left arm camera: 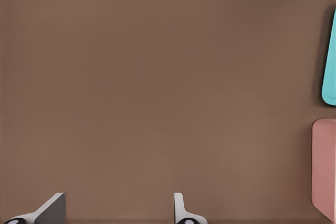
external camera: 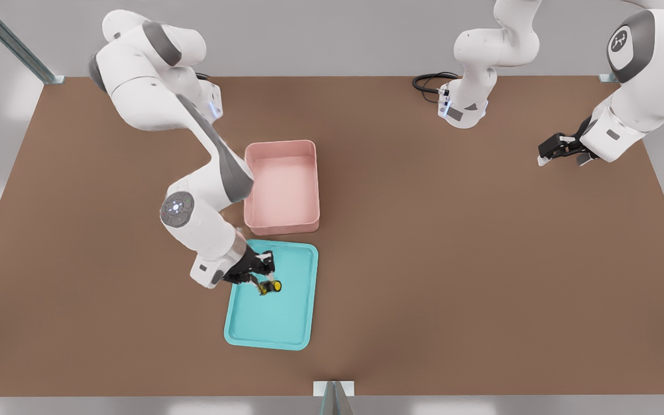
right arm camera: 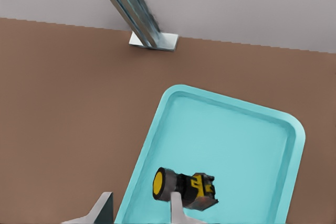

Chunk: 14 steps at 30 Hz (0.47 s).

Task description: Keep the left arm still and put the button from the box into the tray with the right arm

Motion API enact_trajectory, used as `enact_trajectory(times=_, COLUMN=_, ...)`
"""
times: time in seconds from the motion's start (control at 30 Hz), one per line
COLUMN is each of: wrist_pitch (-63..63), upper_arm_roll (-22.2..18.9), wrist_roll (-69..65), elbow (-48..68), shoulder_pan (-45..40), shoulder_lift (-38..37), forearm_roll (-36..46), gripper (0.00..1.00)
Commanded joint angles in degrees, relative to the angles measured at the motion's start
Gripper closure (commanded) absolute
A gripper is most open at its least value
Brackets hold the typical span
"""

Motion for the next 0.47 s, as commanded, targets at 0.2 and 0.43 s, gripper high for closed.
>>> enact_trajectory(times=0.2, wrist_pitch=-43.5, upper_arm_roll=-4.4, wrist_roll=-33.7, elbow=7.8, shoulder_pan=-2.8, shoulder_lift=-10.1, forearm_roll=-13.9, gripper=0.00)
enact_trajectory(times=0.43, wrist_pitch=-49.0, upper_arm_roll=-24.5, wrist_roll=-15.8, elbow=-9.4, shoulder_pan=0.5, shoulder_lift=-30.8, forearm_roll=-1.1, gripper=0.00)
